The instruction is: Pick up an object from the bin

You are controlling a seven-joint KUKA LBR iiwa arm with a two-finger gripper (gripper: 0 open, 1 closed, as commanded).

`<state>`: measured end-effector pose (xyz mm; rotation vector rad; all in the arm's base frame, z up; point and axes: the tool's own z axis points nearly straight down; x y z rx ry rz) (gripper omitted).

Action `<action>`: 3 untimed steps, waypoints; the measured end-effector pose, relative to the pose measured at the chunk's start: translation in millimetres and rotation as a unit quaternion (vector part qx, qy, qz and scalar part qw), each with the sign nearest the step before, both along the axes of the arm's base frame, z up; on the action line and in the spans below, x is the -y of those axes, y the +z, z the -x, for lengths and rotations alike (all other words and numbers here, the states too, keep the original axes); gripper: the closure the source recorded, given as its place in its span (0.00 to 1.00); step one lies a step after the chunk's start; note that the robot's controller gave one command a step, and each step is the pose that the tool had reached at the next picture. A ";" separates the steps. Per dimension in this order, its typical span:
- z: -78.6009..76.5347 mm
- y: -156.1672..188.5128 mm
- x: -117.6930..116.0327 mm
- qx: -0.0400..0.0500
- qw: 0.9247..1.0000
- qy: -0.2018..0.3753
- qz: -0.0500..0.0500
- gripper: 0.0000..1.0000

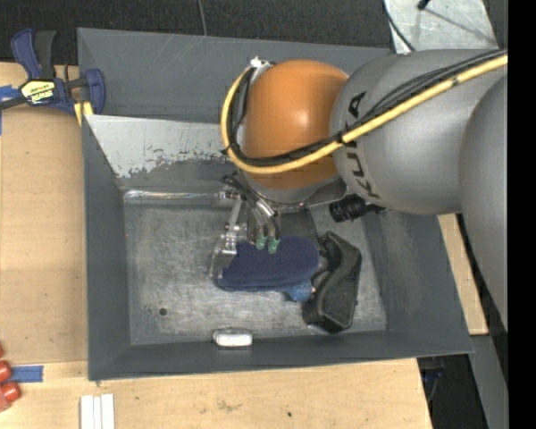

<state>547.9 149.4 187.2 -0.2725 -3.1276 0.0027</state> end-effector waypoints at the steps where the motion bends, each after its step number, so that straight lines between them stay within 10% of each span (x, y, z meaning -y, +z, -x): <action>1: 41.2 -101.3 49.9 0.007 0.983 0.182 -0.002 0.00; 2: -0.5 -114.1 64.1 0.003 0.976 0.218 -0.002 0.00; 3: -5.5 -109.5 63.3 0.014 0.976 0.216 -0.002 1.00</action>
Offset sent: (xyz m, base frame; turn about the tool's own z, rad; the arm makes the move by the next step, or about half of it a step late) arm -0.0445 -0.0507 -0.1038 -0.3651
